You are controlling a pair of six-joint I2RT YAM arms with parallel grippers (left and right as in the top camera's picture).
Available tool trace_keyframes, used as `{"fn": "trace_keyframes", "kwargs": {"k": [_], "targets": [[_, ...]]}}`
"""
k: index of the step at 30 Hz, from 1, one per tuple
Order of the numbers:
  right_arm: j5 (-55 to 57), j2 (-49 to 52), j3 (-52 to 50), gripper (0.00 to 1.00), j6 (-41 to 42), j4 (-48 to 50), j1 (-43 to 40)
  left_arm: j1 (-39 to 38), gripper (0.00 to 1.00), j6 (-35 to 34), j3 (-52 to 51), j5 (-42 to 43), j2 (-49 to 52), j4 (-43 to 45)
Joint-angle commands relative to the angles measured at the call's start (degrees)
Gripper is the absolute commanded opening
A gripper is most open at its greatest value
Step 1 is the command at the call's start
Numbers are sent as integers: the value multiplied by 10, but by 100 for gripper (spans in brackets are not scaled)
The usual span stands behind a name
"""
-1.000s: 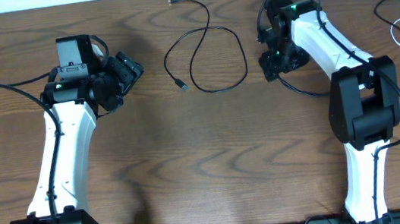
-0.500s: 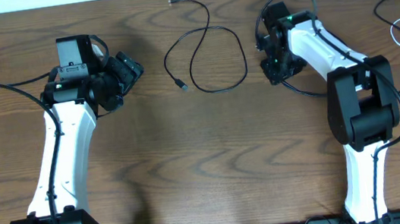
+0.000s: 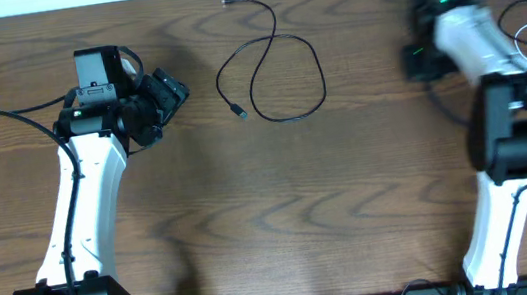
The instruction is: Untangle cables
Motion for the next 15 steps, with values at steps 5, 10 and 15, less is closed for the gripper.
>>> {"fn": "trace_keyframes", "kwargs": {"k": [5, 10, 15], "targets": [[-101, -6, 245, 1, 70, -53, -168, 0, 80, 14, 3, -8, 7, -2], [-67, -6, 287, 1, 92, -35, -244, 0, 80, 14, 3, -8, 7, -2], [16, 14, 270, 1, 99, -24, -284, 0, 80, 14, 3, -8, 7, -2]]}}
